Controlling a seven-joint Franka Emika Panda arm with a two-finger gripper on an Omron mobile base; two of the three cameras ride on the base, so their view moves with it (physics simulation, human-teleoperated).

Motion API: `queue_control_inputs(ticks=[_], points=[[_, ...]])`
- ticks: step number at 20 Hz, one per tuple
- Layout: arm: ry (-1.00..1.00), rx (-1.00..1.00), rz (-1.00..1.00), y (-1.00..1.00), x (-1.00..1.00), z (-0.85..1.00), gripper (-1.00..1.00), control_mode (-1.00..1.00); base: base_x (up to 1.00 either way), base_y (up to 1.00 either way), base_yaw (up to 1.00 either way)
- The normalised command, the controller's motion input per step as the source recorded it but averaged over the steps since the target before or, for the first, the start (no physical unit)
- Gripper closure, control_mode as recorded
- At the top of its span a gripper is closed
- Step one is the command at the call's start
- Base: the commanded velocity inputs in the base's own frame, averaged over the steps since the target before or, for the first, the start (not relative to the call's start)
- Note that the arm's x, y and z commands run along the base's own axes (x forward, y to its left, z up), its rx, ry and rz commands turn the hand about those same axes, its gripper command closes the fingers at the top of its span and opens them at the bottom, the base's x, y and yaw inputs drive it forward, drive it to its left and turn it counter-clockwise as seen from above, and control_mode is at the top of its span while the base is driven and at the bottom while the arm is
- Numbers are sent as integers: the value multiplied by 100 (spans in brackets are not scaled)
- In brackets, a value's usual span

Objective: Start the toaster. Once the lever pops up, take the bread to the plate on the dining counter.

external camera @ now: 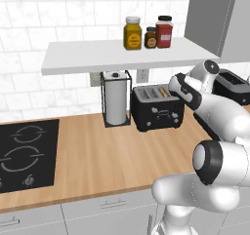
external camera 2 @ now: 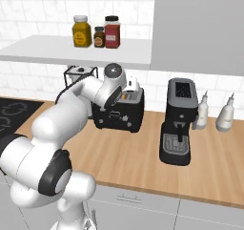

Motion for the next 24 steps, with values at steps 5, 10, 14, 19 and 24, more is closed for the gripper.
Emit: queue_control_inputs(ticks=[5, 10, 14, 19, 24], points=[[0, 0, 0, 0, 0, 0, -100, -100, 0, 0, 0], [0, 0, 0, 0, 0, 0, -100, -100, 0, 0, 0], [0, 0, 0, 0, 0, 0, -100, -100, 0, 0, 0], [0, 0, 0, 0, 0, 0, -100, -100, 0, 0, 0], [0, 0, 0, 0, 0, 0, -100, -100, 0, 0, 0]])
